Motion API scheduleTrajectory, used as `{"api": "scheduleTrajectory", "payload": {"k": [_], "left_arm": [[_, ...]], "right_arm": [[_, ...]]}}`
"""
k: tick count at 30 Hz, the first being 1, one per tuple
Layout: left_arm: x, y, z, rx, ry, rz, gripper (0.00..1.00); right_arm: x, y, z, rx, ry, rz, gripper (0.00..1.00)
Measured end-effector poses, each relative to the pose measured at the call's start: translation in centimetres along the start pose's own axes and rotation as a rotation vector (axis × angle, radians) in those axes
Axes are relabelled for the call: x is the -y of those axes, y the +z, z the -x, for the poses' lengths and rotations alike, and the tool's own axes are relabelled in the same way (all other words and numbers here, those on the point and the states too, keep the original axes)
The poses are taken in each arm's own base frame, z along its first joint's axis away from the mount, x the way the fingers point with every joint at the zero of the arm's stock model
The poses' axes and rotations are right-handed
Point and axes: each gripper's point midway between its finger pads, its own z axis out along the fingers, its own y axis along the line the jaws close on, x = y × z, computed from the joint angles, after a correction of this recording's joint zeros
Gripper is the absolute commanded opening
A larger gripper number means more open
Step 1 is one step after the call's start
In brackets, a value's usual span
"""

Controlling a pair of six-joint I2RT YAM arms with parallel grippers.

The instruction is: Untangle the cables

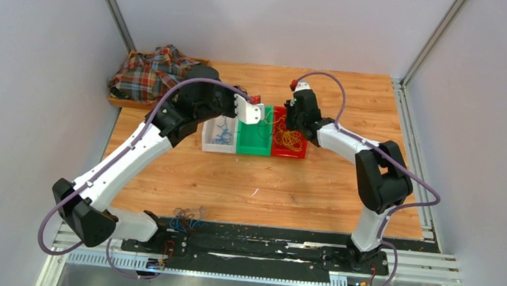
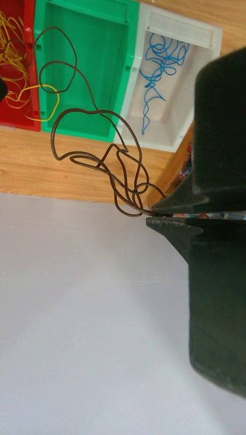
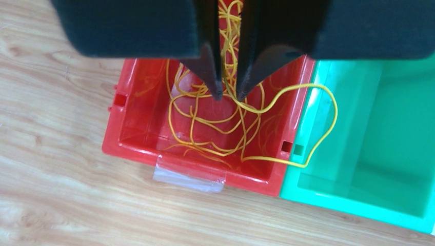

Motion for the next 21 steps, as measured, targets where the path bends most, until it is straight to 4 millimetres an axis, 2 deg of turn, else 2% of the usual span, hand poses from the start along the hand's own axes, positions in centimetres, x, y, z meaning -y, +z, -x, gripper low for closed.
{"api": "scheduleTrajectory", "payload": {"k": [2, 6, 11, 14, 17, 21], "left_arm": [[-0.3, -0.7, 0.1, -0.002, 0.009, 0.012, 0.0], [-1.2, -2.1, 0.1, -0.012, 0.02, 0.044, 0.0], [-2.5, -3.8, 0.1, -0.03, 0.027, 0.103, 0.0], [-3.2, -4.6, 0.0, -0.034, 0.027, 0.145, 0.0], [-3.2, -4.9, -0.1, -0.039, 0.03, 0.159, 0.0], [-2.7, -4.3, -0.2, -0.044, 0.031, 0.151, 0.0]], "right_arm": [[0.0, 0.0, -0.3, -0.009, -0.001, -0.002, 0.01], [0.7, -0.4, -0.1, 0.005, 0.013, -0.034, 0.01], [2.2, -3.2, -0.5, 0.039, 0.042, -0.099, 0.01], [2.8, -4.2, 0.0, 0.066, 0.066, -0.131, 0.01], [3.4, -4.5, -0.6, 0.066, 0.086, -0.164, 0.01], [4.2, -4.6, -1.7, 0.044, 0.097, -0.203, 0.01]]}}
